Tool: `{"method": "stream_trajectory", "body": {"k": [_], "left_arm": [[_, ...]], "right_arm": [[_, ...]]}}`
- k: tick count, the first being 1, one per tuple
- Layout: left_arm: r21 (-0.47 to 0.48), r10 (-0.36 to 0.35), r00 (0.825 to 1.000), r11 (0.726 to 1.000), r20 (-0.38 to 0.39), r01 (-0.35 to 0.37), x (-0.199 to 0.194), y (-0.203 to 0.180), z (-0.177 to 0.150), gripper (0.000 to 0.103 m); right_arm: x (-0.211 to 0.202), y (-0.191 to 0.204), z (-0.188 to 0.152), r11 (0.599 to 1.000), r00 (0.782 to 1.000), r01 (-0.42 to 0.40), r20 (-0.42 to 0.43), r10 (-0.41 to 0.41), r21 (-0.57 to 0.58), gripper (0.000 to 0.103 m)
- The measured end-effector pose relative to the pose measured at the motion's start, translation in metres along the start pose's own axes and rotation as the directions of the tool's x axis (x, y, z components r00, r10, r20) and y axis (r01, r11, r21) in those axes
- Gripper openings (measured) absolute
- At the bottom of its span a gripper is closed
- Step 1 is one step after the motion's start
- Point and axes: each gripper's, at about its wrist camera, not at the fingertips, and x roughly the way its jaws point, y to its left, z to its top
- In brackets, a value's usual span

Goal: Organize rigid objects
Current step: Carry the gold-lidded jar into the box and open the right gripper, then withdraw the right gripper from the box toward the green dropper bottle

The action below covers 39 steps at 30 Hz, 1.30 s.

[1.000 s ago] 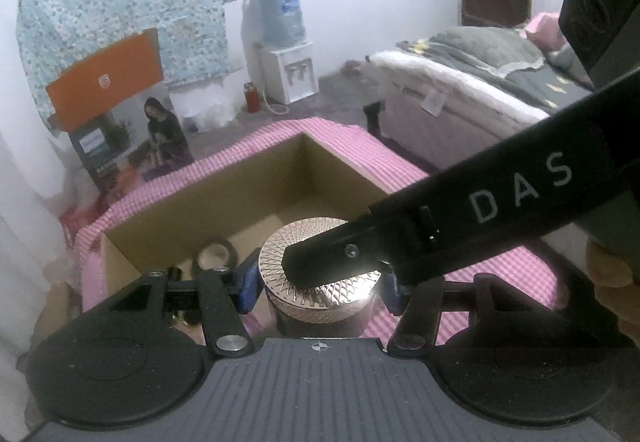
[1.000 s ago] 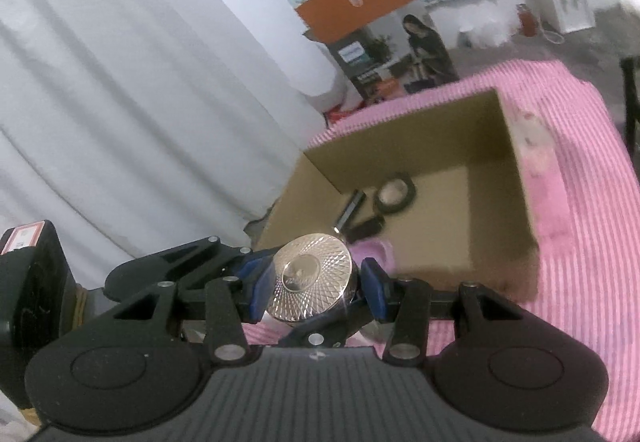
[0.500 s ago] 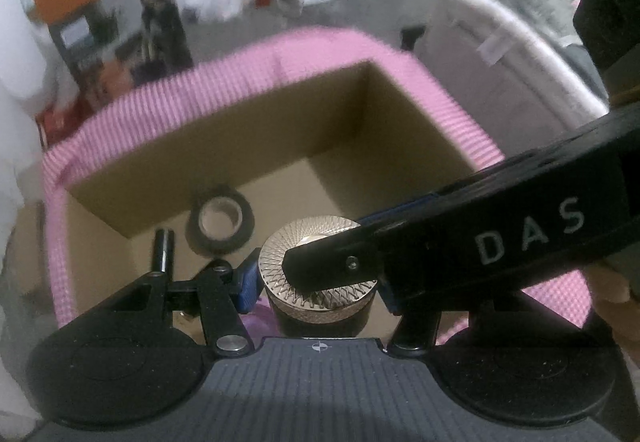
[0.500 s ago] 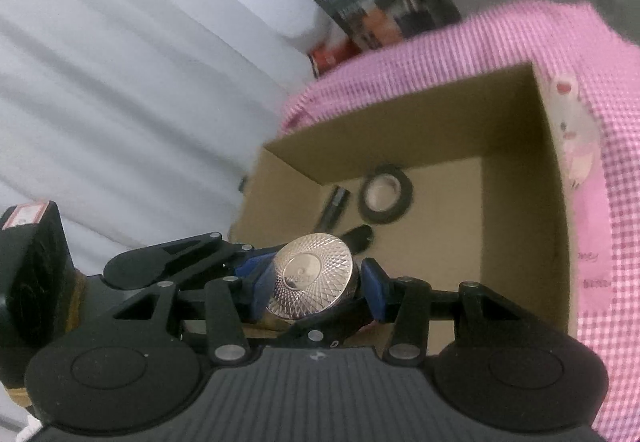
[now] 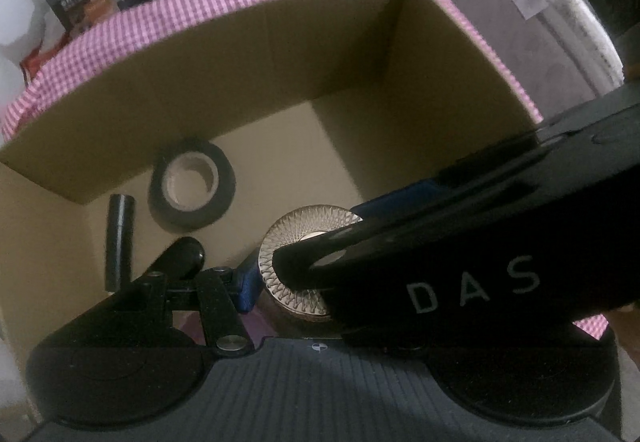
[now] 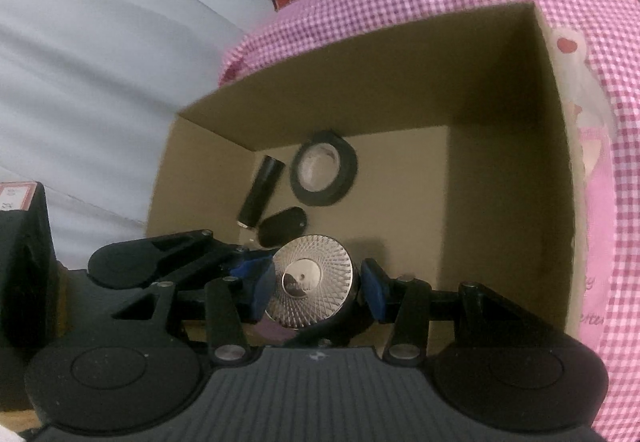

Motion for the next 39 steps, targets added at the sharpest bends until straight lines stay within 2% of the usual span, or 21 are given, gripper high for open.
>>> {"method": "stream_trajectory", "body": {"k": [5, 6, 7, 11, 16, 19, 23, 26, 29, 32, 35, 39], "left_arm": [[-0.024, -0.015, 0.999, 1.0, -0.043, 0.014, 0.009, 0.002, 0.0, 0.058], [-0.024, -0.016, 0.999, 1.0, -0.041, 0.015, 0.008, 0.002, 0.001, 0.06], [-0.025, -0.019, 0.999, 1.0, -0.038, 0.018, 0.007, 0.002, 0.002, 0.06], [-0.014, -0.005, 1.0, 1.0, -0.014, 0.005, -0.004, -0.001, 0.002, 0.069], [0.016, 0.035, 0.997, 0.999, 0.067, -0.036, -0.036, -0.006, -0.008, 0.075], [0.029, 0.049, 0.99, 0.998, 0.129, -0.053, -0.06, -0.007, -0.02, 0.075], [0.03, 0.062, 0.972, 0.997, 0.226, -0.07, -0.097, -0.006, -0.044, 0.076], [0.022, 0.059, 0.951, 0.997, 0.302, -0.069, -0.123, -0.005, -0.069, 0.077], [0.029, 0.087, 0.918, 0.994, 0.388, -0.106, -0.143, -0.012, -0.098, 0.079], [0.042, 0.101, 0.885, 0.99, 0.455, -0.134, -0.148, -0.022, -0.129, 0.081], [0.056, 0.093, 0.87, 0.989, 0.484, -0.136, -0.142, -0.033, -0.154, 0.081], [0.068, 0.078, 0.865, 0.989, 0.496, -0.128, -0.122, -0.047, -0.176, 0.081]], "right_arm": [[0.013, -0.007, 0.005, 1.0, 0.999, 0.014, -0.029, -0.013, 0.01, 0.051], [0.014, -0.006, 0.005, 1.0, 0.999, 0.019, -0.032, -0.018, 0.009, 0.051], [0.014, -0.005, 0.005, 1.0, 0.999, 0.021, -0.033, -0.021, 0.003, 0.055], [0.009, -0.001, 0.005, 1.0, 1.0, 0.021, -0.012, -0.021, -0.001, 0.055], [-0.026, 0.012, -0.004, 1.0, 0.995, 0.005, 0.102, -0.003, -0.021, 0.055], [-0.058, 0.016, -0.019, 0.999, 0.98, -0.033, 0.195, 0.036, -0.023, 0.055], [-0.103, 0.021, -0.056, 0.996, 0.942, -0.081, 0.324, 0.089, -0.038, 0.055], [-0.133, 0.022, -0.089, 0.988, 0.907, -0.146, 0.393, 0.152, -0.043, 0.055], [-0.151, 0.026, -0.12, 0.98, 0.877, -0.189, 0.44, 0.196, -0.06, 0.055], [-0.155, 0.029, -0.149, 0.976, 0.856, -0.204, 0.469, 0.218, -0.082, 0.056], [-0.146, 0.032, -0.169, 0.977, 0.854, -0.19, 0.475, 0.213, -0.097, 0.056], [-0.124, 0.037, -0.184, 0.985, 0.87, -0.129, 0.465, 0.167, -0.112, 0.056]]}}
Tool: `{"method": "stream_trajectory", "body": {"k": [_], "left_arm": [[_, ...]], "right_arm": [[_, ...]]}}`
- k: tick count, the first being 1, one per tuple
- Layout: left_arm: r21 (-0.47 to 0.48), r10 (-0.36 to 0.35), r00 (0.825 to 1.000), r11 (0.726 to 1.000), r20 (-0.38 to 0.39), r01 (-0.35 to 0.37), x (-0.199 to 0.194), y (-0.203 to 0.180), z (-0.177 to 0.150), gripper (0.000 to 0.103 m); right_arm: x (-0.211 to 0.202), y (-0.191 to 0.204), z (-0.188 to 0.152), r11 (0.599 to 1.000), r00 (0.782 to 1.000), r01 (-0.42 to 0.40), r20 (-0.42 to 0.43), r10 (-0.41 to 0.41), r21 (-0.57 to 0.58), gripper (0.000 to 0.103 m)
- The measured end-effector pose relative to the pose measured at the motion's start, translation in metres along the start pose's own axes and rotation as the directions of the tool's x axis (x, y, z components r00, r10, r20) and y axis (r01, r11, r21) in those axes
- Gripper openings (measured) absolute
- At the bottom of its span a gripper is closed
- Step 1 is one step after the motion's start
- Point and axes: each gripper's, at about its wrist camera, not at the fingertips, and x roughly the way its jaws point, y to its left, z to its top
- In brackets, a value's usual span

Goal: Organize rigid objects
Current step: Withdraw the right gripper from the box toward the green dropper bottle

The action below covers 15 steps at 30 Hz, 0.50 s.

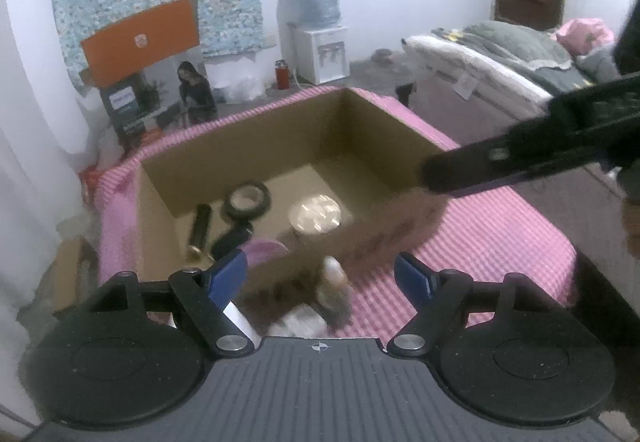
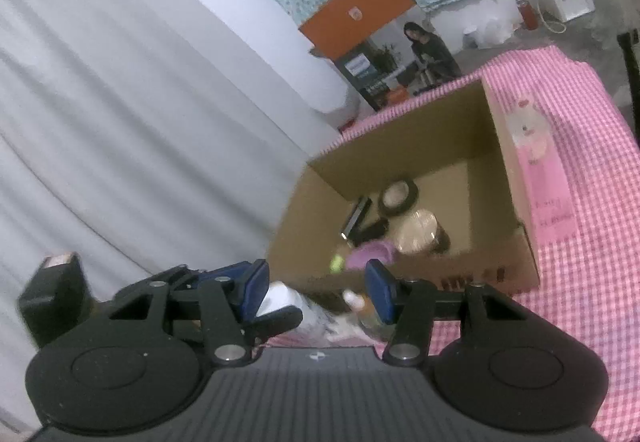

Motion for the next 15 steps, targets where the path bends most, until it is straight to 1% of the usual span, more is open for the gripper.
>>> {"method": "stream_trajectory", "body": {"k": [2, 4, 6, 8, 15], "left_arm": [[-0.001, -0.015, 1.0, 1.0, -0.005, 0.015, 0.008, -0.006, -0.01, 0.081], [0.006, -0.005, 1.0, 1.0, -0.005, 0.005, 0.014, -0.01, -0.018, 0.079], [0.018, 0.002, 1.0, 1.0, -0.005, -0.002, 0.022, -0.014, -0.022, 0.075], [0.026, 0.016, 1.0, 1.0, 0.0, -0.016, 0.03, -0.017, -0.024, 0.074], [0.052, 0.076, 0.997, 0.996, 0.027, -0.077, 0.048, -0.024, -0.027, 0.058]], "right_arm": [[0.01, 0.001, -0.008, 0.999, 1.0, 0.027, -0.009, -0.027, -0.027, 0.056], [0.022, 0.002, -0.013, 0.997, 0.998, 0.052, -0.02, -0.053, -0.05, 0.056], [0.033, 0.002, -0.019, 0.996, 0.997, 0.062, -0.035, -0.065, -0.068, 0.055], [0.042, 0.002, -0.023, 0.994, 0.995, 0.074, -0.057, -0.078, -0.08, 0.055], [0.072, 0.004, -0.029, 0.984, 0.988, 0.099, -0.105, -0.115, -0.149, 0.048]]}}
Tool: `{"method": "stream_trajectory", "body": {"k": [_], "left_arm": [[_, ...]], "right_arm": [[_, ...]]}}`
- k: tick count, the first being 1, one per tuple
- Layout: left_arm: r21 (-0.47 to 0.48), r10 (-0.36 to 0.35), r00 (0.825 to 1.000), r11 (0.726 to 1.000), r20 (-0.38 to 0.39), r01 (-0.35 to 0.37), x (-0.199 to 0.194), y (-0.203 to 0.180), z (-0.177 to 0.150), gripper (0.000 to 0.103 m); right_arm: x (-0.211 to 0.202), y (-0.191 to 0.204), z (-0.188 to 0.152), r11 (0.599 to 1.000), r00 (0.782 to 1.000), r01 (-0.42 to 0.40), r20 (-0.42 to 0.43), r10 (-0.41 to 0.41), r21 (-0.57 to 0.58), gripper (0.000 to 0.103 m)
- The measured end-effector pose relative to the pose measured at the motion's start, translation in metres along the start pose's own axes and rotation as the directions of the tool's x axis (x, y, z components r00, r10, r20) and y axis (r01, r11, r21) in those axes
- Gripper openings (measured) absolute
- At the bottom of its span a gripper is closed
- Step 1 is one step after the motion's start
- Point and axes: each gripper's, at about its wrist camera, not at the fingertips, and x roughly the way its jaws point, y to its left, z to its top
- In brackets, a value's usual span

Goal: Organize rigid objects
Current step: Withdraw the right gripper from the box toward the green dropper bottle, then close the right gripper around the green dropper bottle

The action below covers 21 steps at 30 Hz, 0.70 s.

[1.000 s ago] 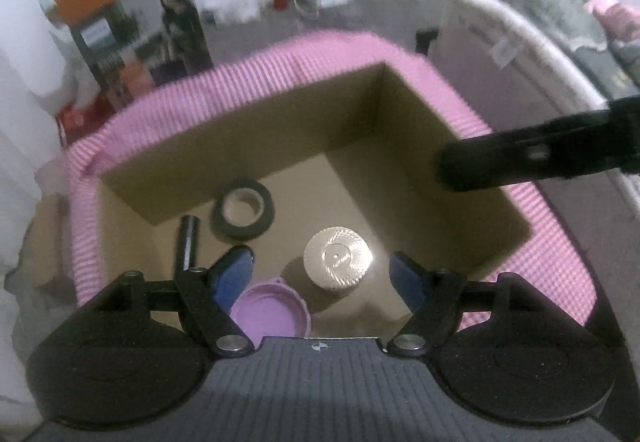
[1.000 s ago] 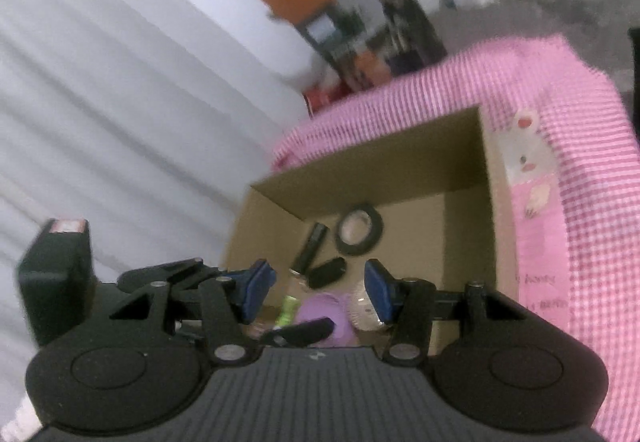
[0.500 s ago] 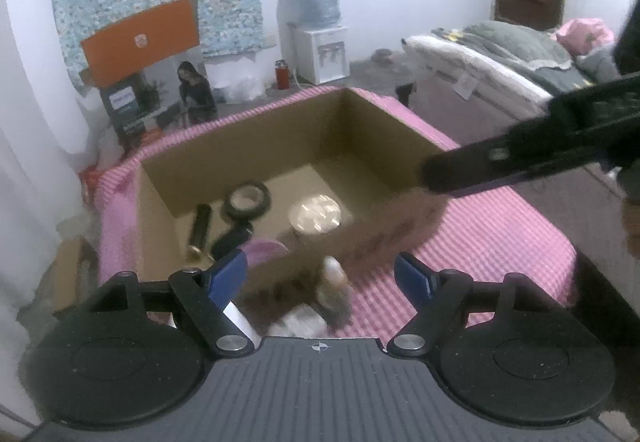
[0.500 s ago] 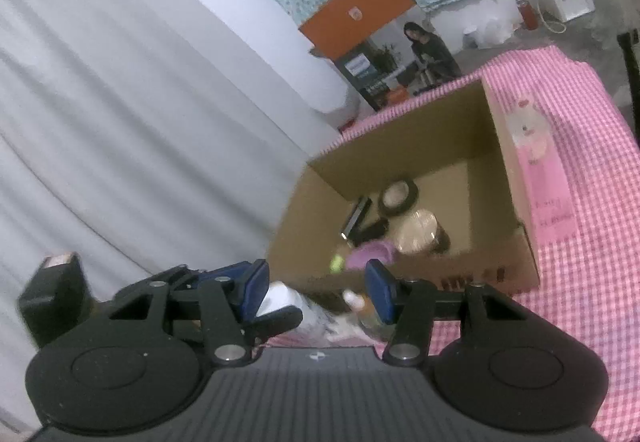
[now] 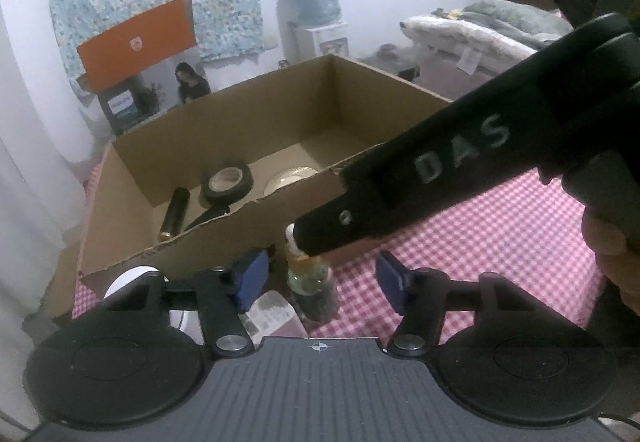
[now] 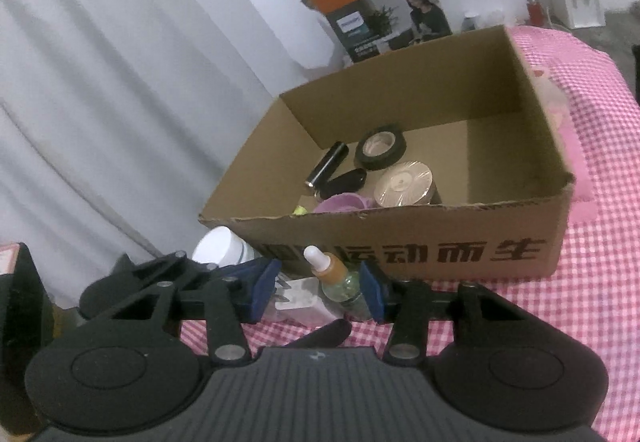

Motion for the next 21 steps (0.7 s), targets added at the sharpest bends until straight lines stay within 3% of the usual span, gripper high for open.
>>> {"method": "stream_trajectory", "body": {"k": [4, 14, 21], "left_arm": [[-0.005, 0.019, 1.0, 1.0, -0.001, -0.019, 0.007, 0.002, 0.0, 0.049], [-0.054, 0.03, 0.999, 0.998, -0.023, -0.032, 0.017, 0.005, -0.001, 0.021], [-0.065, 0.007, 1.0, 0.998, -0.006, -0.008, 0.015, 0.002, -0.001, 0.019]], "right_arm": [[0.011, 0.003, 0.001, 0.999, 1.0, 0.011, -0.019, -0.011, -0.031, 0.045], [0.03, -0.001, 0.006, 0.999, 0.999, -0.011, -0.043, 0.01, -0.036, 0.021], [0.025, 0.001, 0.006, 0.998, 0.999, 0.009, -0.032, -0.011, -0.064, 0.018]]}}
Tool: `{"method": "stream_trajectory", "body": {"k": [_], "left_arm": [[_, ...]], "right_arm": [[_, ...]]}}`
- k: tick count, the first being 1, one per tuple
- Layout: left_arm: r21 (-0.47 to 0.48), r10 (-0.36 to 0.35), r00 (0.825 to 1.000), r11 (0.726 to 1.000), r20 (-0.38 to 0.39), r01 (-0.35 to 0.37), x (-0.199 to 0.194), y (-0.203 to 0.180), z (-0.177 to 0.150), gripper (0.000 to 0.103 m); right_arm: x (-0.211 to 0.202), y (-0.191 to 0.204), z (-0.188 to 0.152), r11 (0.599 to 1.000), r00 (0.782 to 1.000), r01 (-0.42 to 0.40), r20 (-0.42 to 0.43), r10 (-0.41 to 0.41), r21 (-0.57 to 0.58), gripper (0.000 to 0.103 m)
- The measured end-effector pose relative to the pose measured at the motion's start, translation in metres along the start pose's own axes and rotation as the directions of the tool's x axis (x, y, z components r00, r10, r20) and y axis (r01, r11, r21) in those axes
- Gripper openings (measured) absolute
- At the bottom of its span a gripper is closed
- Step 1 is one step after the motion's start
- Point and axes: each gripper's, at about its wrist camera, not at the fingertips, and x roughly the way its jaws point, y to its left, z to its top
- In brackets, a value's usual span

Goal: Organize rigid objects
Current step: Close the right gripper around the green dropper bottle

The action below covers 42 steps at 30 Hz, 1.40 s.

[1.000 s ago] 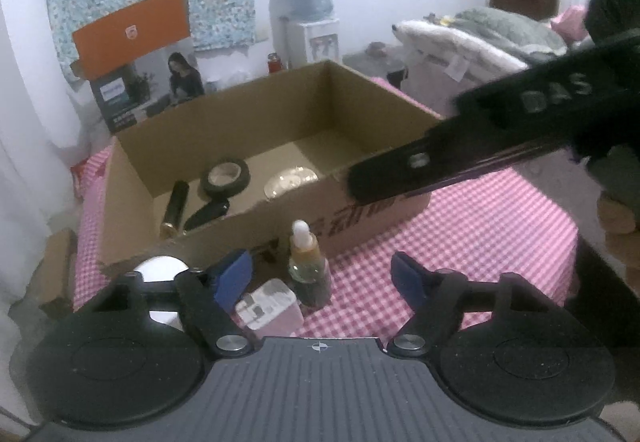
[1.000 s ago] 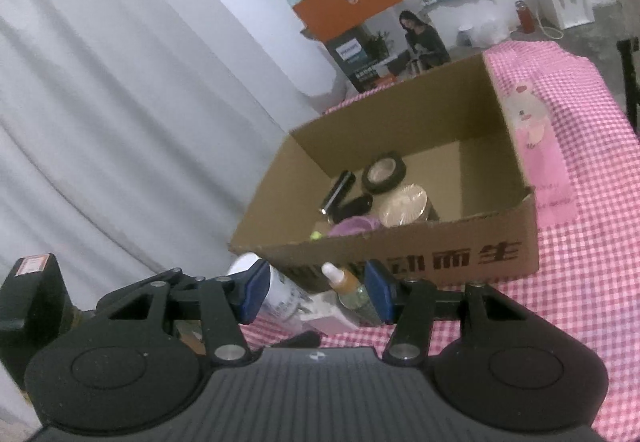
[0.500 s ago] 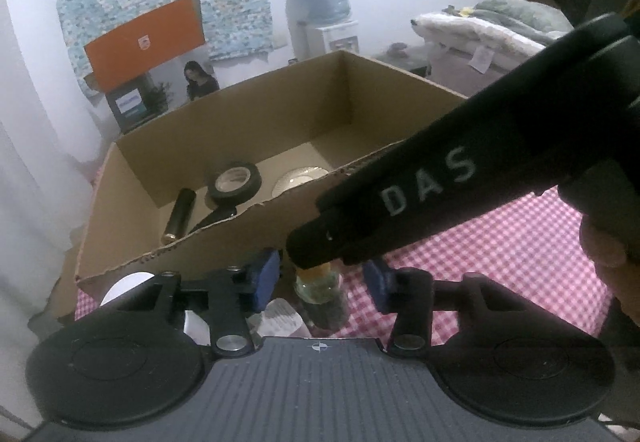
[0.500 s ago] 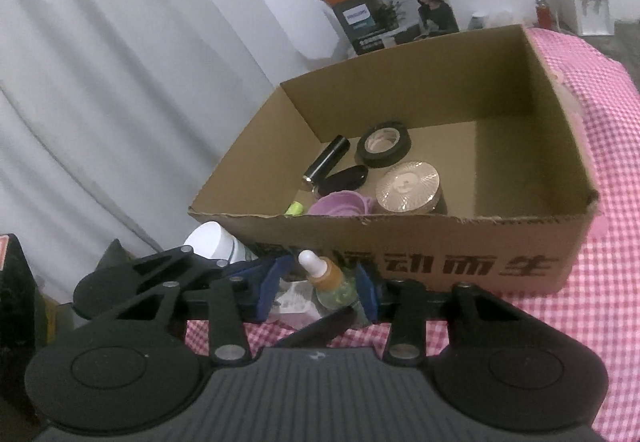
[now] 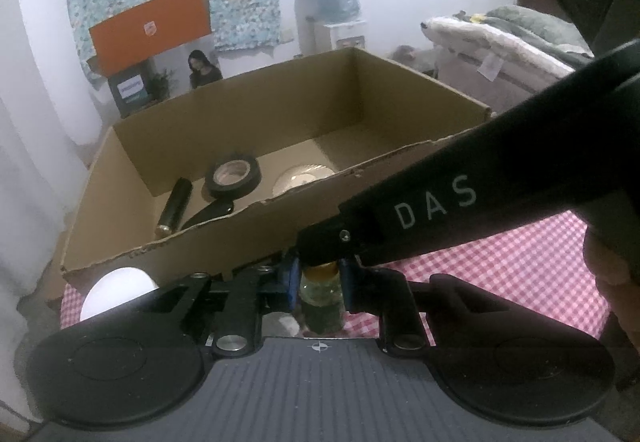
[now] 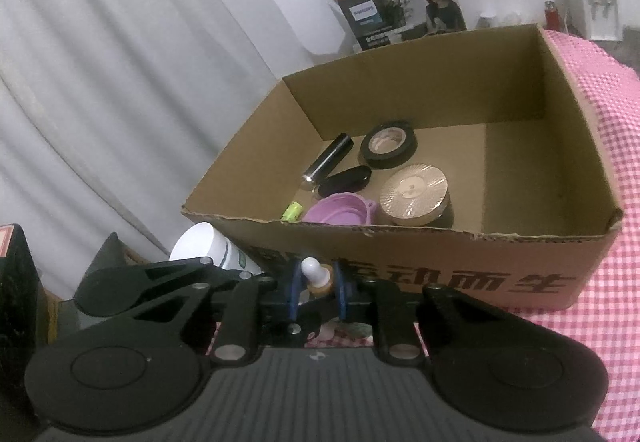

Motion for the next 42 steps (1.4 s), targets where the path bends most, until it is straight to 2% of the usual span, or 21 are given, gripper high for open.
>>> {"method": "stream_trajectory", "body": {"k": [1, 14, 17, 20, 24, 33, 36, 38, 42], "left_arm": [[0.001, -0.008, 1.0, 1.0, 0.002, 0.008, 0.002, 0.001, 0.002, 0.019], [0.02, -0.138, 0.989, 0.99, 0.045, 0.137, -0.01, -0.014, -0.001, 0.019], [0.034, -0.153, 0.988, 0.988, 0.032, 0.152, -0.006, -0.018, -0.005, 0.019], [0.052, -0.15, 0.988, 0.988, 0.037, 0.148, -0.008, -0.019, -0.008, 0.021], [0.086, -0.141, 0.989, 0.987, 0.051, 0.137, -0.011, -0.021, -0.01, 0.034], [0.122, -0.126, 0.992, 0.985, -0.003, 0.126, -0.001, -0.03, -0.018, 0.035], [0.128, -0.128, 0.992, 0.983, -0.015, 0.129, 0.002, -0.031, -0.02, 0.035], [0.136, -0.123, 0.992, 0.983, -0.015, 0.124, 0.004, -0.031, -0.021, 0.035], [0.134, -0.122, 0.992, 0.983, -0.022, 0.124, 0.01, -0.031, -0.021, 0.034]], "right_arm": [[-0.002, 0.0, 0.0, 1.0, 1.0, 0.005, 0.0, -0.005, -0.001, 0.013], [-0.038, -0.002, -0.011, 0.997, 0.997, 0.078, 0.001, -0.078, -0.008, 0.013], [-0.041, -0.002, -0.014, 0.996, 0.996, 0.091, -0.003, -0.091, -0.012, 0.013], [-0.037, -0.005, -0.018, 0.996, 0.996, 0.087, -0.02, -0.087, -0.004, 0.013], [-0.038, -0.004, -0.018, 0.995, 0.995, 0.094, -0.02, -0.095, -0.01, 0.014], [-0.036, 0.002, -0.018, 0.992, 0.992, 0.118, -0.034, -0.119, -0.036, 0.018], [-0.036, 0.002, -0.018, 0.992, 0.992, 0.12, -0.039, -0.121, -0.039, 0.028], [-0.036, 0.004, -0.018, 0.991, 0.991, 0.128, -0.037, -0.13, -0.049, 0.043], [-0.032, 0.006, -0.019, 0.987, 0.989, 0.138, -0.034, -0.141, -0.078, 0.044]]}}
